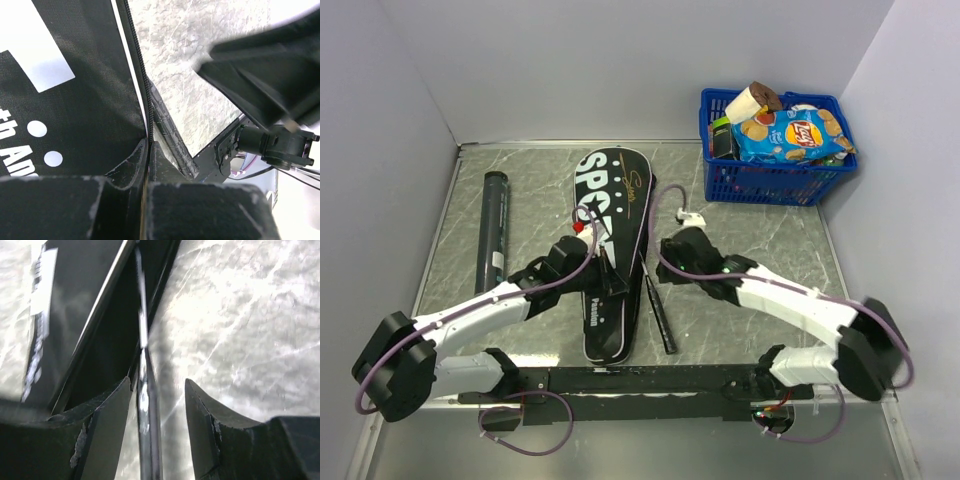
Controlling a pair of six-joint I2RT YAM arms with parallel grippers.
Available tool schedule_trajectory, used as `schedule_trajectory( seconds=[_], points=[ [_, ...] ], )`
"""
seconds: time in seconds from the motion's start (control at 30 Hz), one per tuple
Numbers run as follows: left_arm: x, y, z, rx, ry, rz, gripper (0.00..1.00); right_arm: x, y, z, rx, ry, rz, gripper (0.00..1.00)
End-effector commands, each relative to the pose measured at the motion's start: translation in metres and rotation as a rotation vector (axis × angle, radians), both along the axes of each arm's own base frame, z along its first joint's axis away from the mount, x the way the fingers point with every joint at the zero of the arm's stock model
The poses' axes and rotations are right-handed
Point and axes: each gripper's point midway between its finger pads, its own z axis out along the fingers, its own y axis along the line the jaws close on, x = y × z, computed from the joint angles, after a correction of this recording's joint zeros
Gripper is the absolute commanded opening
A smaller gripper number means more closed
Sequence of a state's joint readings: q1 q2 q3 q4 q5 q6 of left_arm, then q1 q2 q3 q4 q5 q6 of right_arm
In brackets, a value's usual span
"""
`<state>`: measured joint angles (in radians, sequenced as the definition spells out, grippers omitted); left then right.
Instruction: Pack up the badminton gear
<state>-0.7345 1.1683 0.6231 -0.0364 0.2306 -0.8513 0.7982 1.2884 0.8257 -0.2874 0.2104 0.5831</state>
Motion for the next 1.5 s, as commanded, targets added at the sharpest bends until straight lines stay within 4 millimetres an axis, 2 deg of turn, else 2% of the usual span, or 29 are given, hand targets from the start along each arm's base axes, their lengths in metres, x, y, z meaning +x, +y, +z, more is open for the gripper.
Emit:
schedule_trajectory(
  seconds=[0.0,0.03,0.1,0.13,0.2,0.23,0.4,0.6,0.87,1.13,1.23,1.33,1.37,1.47],
  points=[
    [0.014,-0.021,0.043,-0.106,-0.112,-0.041,0.01,-0.037,-0.011,0.007,0.072,0.053,0.063,0.55],
    [0.014,-0.022,0.043,-0.110,-0.110,-0.042,0.01,-0.047,-0.014,-0.002,0.070,0.082,0.077,0.55],
    [0.013,-0.023,0.045,-0.119,-0.110,-0.046,0.01,-0.063,-0.012,-0.005,0.106,0.122,0.127,0.55],
    [0.013,-0.024,0.046,-0.125,-0.112,-0.046,0.01,-0.074,-0.014,-0.016,0.113,0.155,0.148,0.55],
    [0.013,-0.023,0.046,-0.124,-0.111,-0.044,0.01,-0.087,-0.008,-0.012,0.182,0.166,0.205,0.54],
    [0.013,-0.022,0.045,-0.124,-0.109,-0.043,0.01,-0.095,-0.010,-0.020,0.189,0.185,0.215,0.54],
    [0.011,-0.022,0.045,-0.124,-0.109,-0.047,0.01,-0.119,-0.019,-0.029,0.222,0.225,0.253,0.54],
    [0.011,-0.024,0.046,-0.129,-0.111,-0.052,0.01,-0.128,-0.019,-0.036,0.264,0.241,0.256,0.55],
    [0.009,-0.023,0.048,-0.140,-0.116,-0.053,0.01,-0.128,-0.015,-0.047,0.286,0.263,0.239,0.55],
    [0.005,-0.019,0.046,-0.139,-0.114,-0.053,0.01,-0.133,-0.003,-0.058,0.351,0.315,0.255,0.53],
    [0.004,-0.018,0.048,-0.146,-0.116,-0.051,0.01,-0.134,0.000,-0.061,0.369,0.325,0.251,0.48],
    [0.003,-0.017,0.048,-0.146,-0.117,-0.051,0.01,-0.133,0.002,-0.058,0.395,0.319,0.245,0.34],
    [0.002,-0.017,0.048,-0.147,-0.118,-0.053,0.01,-0.131,0.004,-0.055,0.408,0.315,0.241,0.26],
    [0.001,-0.017,0.046,-0.152,-0.110,-0.053,0.01,-0.123,0.012,-0.038,0.441,0.281,0.245,0.14]
  ],
)
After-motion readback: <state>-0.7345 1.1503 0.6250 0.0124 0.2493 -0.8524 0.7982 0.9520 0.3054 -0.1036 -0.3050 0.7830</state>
